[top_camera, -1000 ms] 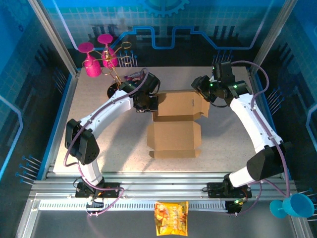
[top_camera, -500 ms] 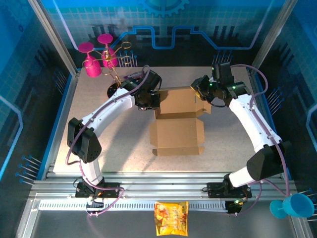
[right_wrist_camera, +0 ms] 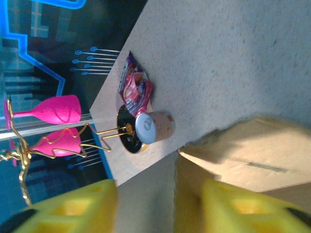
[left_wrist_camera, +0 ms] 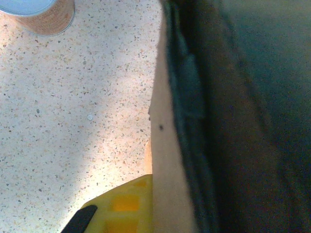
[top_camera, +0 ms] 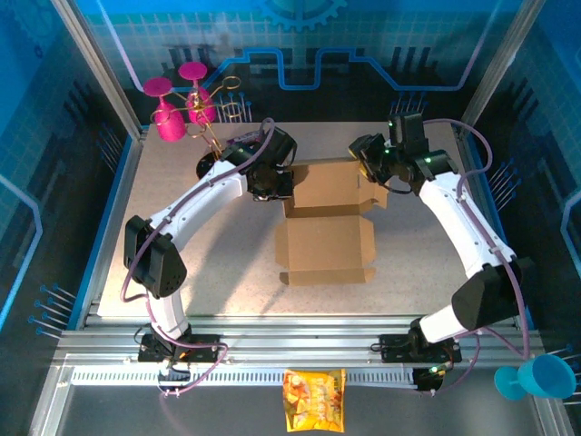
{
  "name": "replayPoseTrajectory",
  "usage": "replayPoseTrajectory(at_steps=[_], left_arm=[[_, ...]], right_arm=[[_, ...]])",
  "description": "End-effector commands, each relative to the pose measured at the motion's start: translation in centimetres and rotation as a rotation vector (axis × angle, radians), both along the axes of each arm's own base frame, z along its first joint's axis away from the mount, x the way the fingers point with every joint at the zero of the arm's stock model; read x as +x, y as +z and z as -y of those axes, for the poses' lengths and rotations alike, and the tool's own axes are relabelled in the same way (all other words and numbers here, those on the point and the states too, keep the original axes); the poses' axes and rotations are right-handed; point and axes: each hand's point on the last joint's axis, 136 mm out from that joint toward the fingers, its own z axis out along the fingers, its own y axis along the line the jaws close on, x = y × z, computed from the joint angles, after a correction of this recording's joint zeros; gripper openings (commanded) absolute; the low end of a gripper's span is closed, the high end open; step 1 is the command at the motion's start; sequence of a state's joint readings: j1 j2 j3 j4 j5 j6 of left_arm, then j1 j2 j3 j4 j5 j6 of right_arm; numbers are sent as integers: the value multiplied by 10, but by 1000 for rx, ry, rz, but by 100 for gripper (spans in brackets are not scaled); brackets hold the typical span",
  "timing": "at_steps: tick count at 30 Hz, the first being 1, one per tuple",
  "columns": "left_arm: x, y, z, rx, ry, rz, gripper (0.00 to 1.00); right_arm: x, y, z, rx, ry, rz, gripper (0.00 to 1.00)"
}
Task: Fold the paper box
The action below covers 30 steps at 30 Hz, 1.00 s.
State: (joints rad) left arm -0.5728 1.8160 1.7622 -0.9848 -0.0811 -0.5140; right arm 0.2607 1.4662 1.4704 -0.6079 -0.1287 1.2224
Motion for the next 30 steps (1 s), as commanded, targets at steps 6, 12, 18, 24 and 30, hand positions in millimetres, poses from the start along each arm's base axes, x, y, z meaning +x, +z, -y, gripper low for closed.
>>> replayPoseTrajectory(at_steps=[6,12,18,24,30], left_arm=[[-1,12,-2,18,4,-5,0],[-3,15,-3,21,6,-11,0],[-2,17,-3,17,4,-11,0],[-2,17,-2,12,2,-12,0],[-2,18,-1,10,1,-12,0]], right_arm=[[-56,-4,44,-150,-26,175,50],[-71,-49,43,-195,19,180,49],[-55,-67,31,-217,104,155,51],[-49,-77,24,-196,116,134,51],[-54,-77,26,-221,120,127,50]])
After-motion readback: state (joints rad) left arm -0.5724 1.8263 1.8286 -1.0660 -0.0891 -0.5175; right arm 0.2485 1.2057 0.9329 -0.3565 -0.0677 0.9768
